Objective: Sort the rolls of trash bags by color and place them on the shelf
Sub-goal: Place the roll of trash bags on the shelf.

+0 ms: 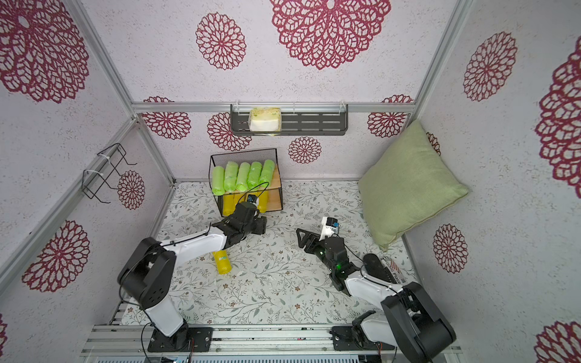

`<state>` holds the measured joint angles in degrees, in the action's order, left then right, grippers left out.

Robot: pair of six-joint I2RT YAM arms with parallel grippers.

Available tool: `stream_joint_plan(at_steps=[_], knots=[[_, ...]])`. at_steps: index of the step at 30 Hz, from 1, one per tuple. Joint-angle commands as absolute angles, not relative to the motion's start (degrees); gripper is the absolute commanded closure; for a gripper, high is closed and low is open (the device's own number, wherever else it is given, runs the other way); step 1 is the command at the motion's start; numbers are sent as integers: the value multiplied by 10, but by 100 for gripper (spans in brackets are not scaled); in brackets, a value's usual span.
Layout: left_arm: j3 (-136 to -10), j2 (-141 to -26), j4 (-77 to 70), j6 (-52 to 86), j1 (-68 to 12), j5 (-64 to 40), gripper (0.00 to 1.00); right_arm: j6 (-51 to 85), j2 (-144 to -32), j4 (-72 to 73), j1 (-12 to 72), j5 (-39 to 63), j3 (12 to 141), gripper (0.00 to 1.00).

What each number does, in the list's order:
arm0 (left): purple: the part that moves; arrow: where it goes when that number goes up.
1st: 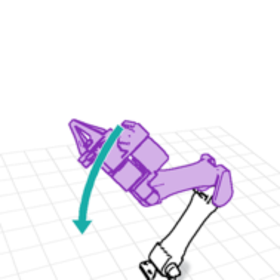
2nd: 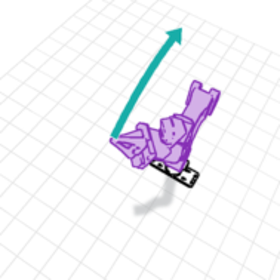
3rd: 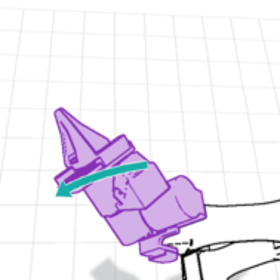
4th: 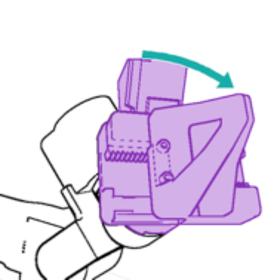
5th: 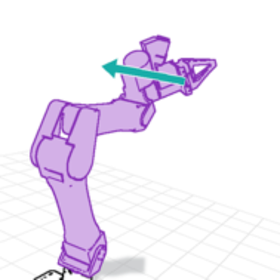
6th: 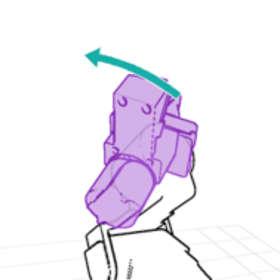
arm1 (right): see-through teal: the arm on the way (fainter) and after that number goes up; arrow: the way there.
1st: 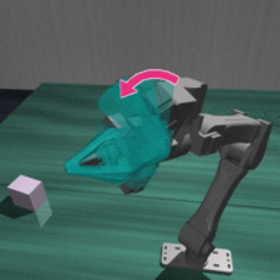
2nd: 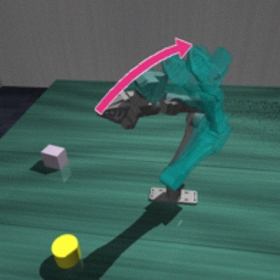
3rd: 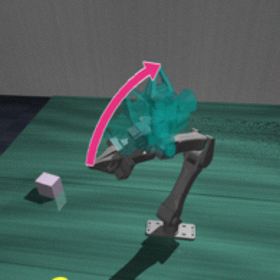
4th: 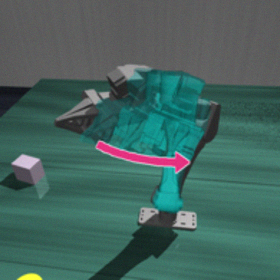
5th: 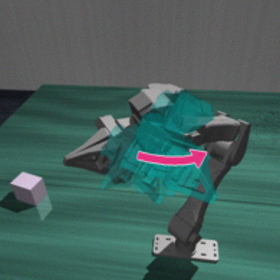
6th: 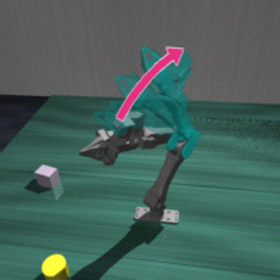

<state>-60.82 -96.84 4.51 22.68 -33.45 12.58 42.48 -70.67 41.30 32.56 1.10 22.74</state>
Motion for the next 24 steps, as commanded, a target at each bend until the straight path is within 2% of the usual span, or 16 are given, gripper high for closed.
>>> stream_joint_plan(at_steps=[1, 7, 11, 24], knots=[[-559, -901, 130, 263, -331, 154, 29, 297, -684, 342, 367, -63, 274, 23], [-490, -756, 225, 296, -316, 211, 20, 237, -707, 311, 406, -85, 316, 22], [-450, -702, 236, 316, -276, 185, 14, 237, -729, 307, 418, -76, 334, 22], [-404, -715, 186, 359, -218, 117, 5, 268, -736, 196, 435, -56, 386, 15]])
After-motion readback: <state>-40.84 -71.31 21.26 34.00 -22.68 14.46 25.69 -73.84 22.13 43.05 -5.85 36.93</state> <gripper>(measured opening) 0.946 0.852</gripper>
